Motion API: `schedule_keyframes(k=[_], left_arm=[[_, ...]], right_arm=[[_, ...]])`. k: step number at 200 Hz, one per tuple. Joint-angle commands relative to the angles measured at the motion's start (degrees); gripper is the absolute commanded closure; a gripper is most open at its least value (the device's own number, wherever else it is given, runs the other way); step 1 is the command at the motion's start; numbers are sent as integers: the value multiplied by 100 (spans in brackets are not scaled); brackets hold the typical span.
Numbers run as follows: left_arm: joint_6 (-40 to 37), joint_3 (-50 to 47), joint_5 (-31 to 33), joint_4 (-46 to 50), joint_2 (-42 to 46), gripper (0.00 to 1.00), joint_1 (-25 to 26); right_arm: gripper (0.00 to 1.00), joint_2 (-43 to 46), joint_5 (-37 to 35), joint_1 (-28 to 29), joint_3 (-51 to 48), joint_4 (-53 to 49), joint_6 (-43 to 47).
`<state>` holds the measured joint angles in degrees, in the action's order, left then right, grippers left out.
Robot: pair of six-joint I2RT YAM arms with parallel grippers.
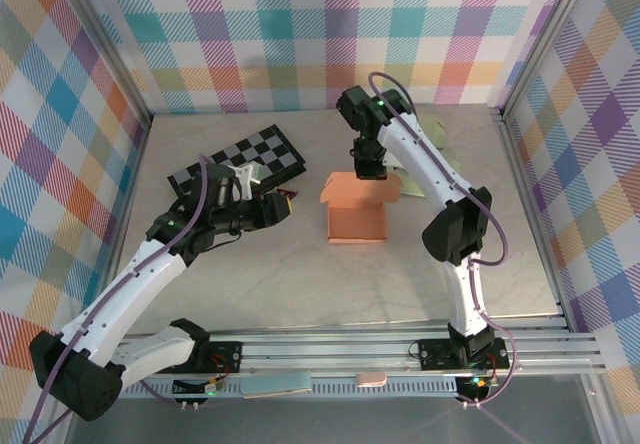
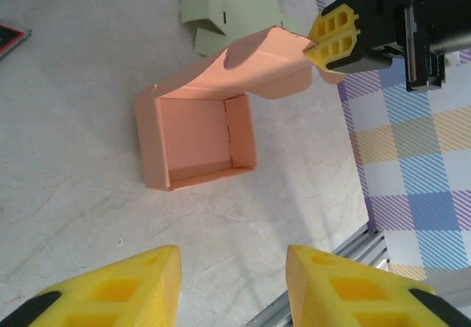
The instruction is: Fold the paper box
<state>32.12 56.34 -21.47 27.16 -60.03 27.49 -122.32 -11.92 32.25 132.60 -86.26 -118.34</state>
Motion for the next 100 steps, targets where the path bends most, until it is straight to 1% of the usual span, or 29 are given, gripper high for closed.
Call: schedule_keyframes(k=[1, 14, 41, 53, 83, 100], left_arm=[[-102, 55, -159, 141, -144, 58, 11], [-117, 62, -192, 128, -245, 58, 11], [-185, 121, -217, 126, -441, 56, 11], [-253, 158, -226, 139, -531, 56, 11], [-440, 278, -278, 169, -777, 55, 11], [-521, 337, -278, 157, -928, 54, 11]], right_arm=[[100, 25, 50, -24, -112, -87, -218], [98, 54, 80, -21, -216, 11, -135], [85, 170, 77, -24, -426, 293, 91], [81, 224, 34, -26, -483, 405, 241], [73, 377, -217, -26, -491, 424, 581], [69, 534, -476, -26, -489, 451, 878]])
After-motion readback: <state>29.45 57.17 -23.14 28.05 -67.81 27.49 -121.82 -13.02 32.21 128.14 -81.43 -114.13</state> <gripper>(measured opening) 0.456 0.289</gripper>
